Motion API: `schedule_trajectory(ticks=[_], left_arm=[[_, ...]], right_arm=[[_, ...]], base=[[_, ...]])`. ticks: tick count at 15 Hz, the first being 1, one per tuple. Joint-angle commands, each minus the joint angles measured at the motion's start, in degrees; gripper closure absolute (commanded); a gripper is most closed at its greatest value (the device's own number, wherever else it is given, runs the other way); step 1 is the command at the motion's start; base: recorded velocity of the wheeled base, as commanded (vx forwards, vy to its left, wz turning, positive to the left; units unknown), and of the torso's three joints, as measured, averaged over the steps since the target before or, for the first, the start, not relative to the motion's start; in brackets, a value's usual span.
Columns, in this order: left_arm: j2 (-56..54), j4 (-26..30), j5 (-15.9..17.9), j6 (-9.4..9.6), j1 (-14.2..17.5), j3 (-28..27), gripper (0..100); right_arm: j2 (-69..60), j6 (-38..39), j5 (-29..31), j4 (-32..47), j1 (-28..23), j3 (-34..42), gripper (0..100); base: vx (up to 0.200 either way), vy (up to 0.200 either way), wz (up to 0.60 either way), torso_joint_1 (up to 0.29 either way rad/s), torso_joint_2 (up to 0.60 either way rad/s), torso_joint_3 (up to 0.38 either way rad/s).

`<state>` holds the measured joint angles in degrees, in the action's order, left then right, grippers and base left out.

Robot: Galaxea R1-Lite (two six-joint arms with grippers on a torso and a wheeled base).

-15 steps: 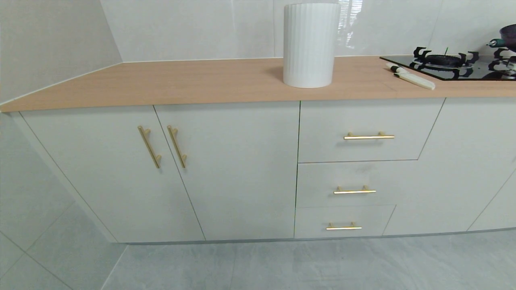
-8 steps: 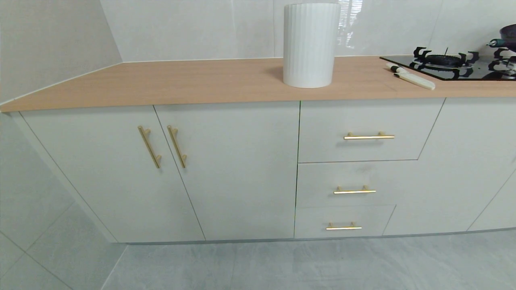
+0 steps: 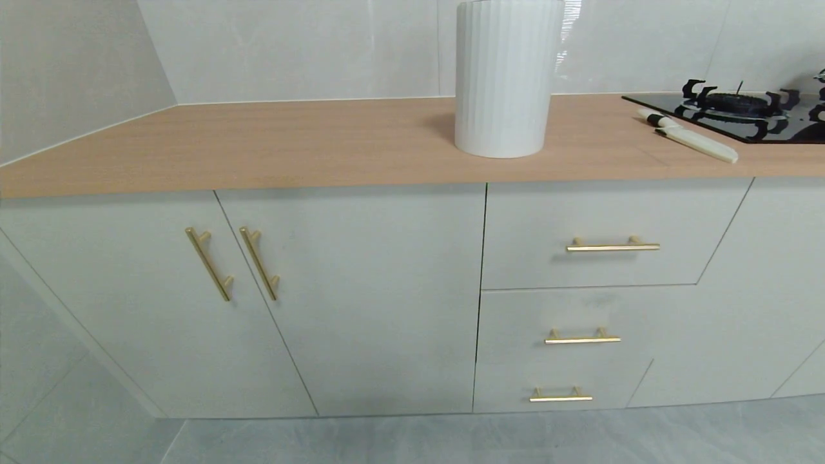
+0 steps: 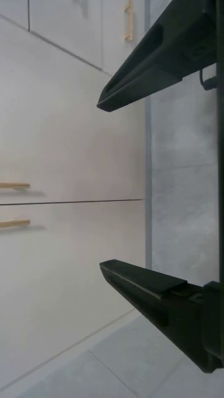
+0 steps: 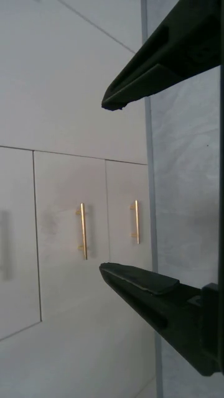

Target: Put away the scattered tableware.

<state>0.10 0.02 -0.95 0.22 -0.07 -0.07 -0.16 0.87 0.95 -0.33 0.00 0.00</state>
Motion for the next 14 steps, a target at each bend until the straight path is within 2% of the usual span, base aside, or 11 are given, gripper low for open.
schedule_trajectory(ticks=[1, 9, 14], left_arm=[[0.08, -0.02, -0.1, -0.04, -0.01, 0.07, 0], [0.08, -0.02, -0.02, 0.04, -0.01, 0.07, 0], [0.08, -0.02, -0.02, -0.04, -0.01, 0.07, 0]], right_arm=[[0.16, 0.01, 0.02, -0.02, 0.0, 0.0, 0], [0.16, 0.01, 0.02, -0.02, 0.0, 0.0, 0], [0.16, 0.01, 0.02, -0.02, 0.0, 0.0, 0]], base=[[0.2, 0.0, 0.0, -0.007, 0.0, 0.007], [0.2, 0.0, 0.0, 0.003, 0.0, 0.005], [0.0, 0.0, 0.0, 0.0, 0.0, 0.0]])
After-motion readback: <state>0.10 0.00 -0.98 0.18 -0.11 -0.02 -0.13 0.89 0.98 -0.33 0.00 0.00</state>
